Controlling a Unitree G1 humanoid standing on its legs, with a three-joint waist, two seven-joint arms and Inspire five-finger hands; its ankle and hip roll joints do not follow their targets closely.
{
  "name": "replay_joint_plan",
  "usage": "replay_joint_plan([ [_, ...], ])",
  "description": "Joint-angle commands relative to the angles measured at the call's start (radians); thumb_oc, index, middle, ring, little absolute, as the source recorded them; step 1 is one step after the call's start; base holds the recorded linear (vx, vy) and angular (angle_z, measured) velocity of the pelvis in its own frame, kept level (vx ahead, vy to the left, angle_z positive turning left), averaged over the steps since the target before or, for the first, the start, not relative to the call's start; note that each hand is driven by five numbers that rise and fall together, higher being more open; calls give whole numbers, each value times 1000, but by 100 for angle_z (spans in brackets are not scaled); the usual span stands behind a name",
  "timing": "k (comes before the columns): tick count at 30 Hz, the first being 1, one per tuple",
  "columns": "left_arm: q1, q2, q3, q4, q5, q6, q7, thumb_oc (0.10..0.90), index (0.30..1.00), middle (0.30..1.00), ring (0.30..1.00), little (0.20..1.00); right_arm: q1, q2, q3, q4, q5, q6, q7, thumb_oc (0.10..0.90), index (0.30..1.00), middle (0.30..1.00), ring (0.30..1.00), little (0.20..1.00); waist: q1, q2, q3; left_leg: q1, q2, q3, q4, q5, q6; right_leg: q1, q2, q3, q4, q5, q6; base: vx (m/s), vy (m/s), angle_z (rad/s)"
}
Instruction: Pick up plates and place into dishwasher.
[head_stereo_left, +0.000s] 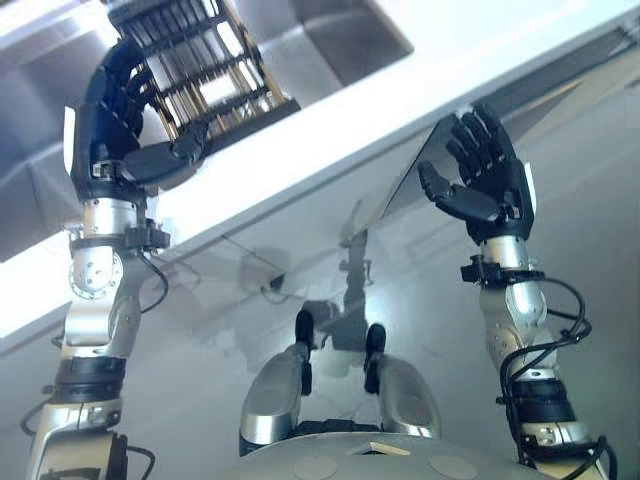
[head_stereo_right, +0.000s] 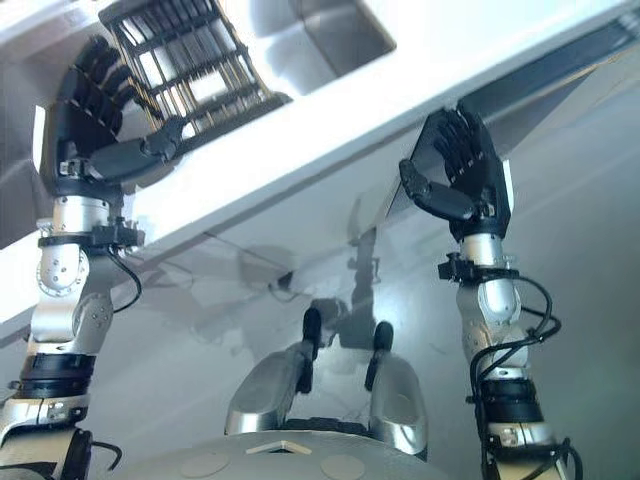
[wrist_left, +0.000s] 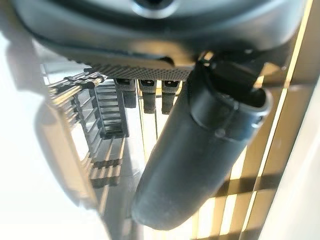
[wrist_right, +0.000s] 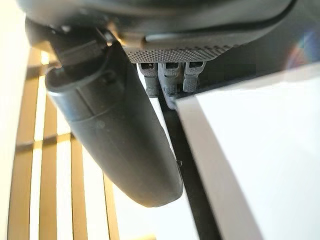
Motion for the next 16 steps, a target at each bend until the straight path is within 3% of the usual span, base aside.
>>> replay_joint_plan([
  [1,53,-22,39,5,22,-70,-21,800,900,900,900,900,35,-9,-24,-18,-18,-113,11,800,900,900,900,900,-23,8,-208,37,-53,56,-5,-121,17,-15,11,37,-107,91,57,24,-19,7],
  [5,57,-45,35,44,18,-77,-37,800,900,900,900,900,88,27,-26,116,-69,-74,-30,800,900,900,900,900,-47,10,-246,84,-49,64,-57,-114,10,27,30,52,-137,83,52,8,-10,-4],
  [8,60,-53,33,50,14,-66,-33,800,900,900,900,900,112,33,-7,231,-108,1,-24,800,900,900,900,900,-58,13,-262,104,-43,75,-60,-124,7,45,33,56,-141,73,50,14,-3,10],
  [16,8,-42,6,65,-16,-42,-36,800,900,900,900,900,134,5,68,589,-193,105,-10,800,900,900,900,900,-58,13,-293,128,-38,78,-63,-137,-3,87,40,46,-164,63,40,6,-14,-4],
])
